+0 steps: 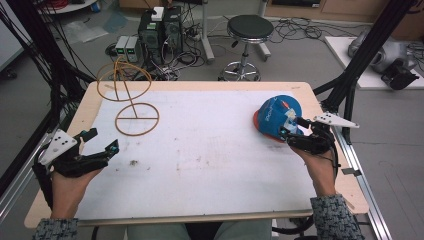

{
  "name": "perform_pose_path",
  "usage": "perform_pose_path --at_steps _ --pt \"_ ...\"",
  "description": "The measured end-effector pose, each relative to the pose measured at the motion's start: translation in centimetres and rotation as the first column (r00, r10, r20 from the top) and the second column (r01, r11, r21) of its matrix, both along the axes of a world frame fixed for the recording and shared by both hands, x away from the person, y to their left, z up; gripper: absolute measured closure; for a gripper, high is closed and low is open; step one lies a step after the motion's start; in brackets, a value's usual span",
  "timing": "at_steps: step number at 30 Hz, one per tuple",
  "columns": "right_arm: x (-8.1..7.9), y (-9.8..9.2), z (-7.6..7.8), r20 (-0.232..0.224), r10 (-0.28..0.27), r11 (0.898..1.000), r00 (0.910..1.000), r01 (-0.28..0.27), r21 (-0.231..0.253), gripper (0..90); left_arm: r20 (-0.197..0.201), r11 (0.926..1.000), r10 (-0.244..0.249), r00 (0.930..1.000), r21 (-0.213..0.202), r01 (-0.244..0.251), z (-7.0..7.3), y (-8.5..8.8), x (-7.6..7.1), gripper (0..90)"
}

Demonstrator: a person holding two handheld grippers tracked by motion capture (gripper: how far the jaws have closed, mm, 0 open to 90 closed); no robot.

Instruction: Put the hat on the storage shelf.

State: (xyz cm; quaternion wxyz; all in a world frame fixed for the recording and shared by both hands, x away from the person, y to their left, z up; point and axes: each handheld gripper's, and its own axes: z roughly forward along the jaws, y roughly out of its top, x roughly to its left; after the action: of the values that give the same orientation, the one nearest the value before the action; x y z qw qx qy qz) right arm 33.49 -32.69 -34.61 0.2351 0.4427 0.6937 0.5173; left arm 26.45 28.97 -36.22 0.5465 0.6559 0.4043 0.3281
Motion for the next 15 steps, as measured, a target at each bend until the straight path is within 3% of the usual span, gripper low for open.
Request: perform_pose_path --at_steps 15 --pt "-0.08 -0.14 -0.15 0.001 0.000 1.000 1.0000 0.000 -0.005 15.5 0.000 1.0000 0.000 1.0000 0.002 0.000 0.02 -0.03 0.09 18.0"
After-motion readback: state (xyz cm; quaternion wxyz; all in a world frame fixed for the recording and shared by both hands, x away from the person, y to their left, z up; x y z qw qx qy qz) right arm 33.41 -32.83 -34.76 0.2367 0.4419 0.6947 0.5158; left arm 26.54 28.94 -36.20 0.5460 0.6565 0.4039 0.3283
